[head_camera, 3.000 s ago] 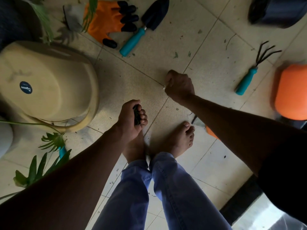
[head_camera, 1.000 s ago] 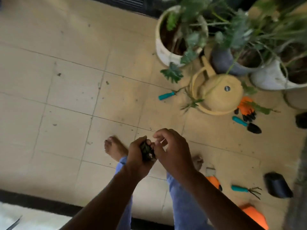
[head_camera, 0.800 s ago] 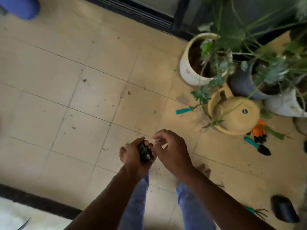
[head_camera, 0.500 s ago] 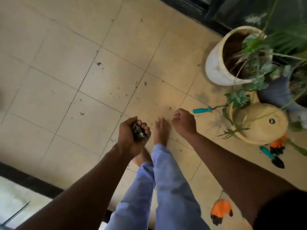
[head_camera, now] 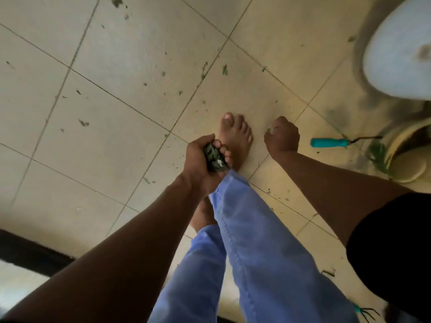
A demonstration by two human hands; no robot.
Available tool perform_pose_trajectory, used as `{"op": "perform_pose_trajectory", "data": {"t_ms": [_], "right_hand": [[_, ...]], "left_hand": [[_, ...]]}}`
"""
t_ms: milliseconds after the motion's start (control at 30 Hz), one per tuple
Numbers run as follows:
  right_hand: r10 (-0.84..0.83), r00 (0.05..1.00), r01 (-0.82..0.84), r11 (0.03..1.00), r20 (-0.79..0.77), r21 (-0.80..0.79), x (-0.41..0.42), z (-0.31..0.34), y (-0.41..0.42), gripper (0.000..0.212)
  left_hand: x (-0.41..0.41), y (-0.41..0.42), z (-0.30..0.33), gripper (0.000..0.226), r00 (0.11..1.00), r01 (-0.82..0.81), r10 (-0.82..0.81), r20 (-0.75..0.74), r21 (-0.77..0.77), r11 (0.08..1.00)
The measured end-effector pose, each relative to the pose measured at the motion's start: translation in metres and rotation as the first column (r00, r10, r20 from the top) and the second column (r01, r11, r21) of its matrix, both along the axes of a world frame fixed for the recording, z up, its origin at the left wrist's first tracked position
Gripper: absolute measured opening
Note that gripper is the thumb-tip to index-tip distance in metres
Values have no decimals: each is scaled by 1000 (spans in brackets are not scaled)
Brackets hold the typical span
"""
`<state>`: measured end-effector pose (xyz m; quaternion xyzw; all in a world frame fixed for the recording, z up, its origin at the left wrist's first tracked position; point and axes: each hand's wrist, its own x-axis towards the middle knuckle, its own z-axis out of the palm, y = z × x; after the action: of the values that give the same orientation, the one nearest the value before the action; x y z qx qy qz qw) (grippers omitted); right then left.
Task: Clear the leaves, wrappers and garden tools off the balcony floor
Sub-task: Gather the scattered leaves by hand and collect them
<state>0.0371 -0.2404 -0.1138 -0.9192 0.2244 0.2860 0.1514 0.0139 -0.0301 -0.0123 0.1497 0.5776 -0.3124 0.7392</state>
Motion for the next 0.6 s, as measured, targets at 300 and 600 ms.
{"op": "perform_pose_trajectory", "data": {"t_ms": [300, 600], "right_hand": [[171, 984, -173, 984, 46, 45, 36, -2, 22, 6], [154, 953, -231, 926, 259, 299, 148, -15, 96, 26]], "left_hand": [[33, 8, -10, 36, 999, -41, 41, -34, 8, 999], [78, 26, -20, 35, 996, -87, 88, -2, 71, 994]]}}
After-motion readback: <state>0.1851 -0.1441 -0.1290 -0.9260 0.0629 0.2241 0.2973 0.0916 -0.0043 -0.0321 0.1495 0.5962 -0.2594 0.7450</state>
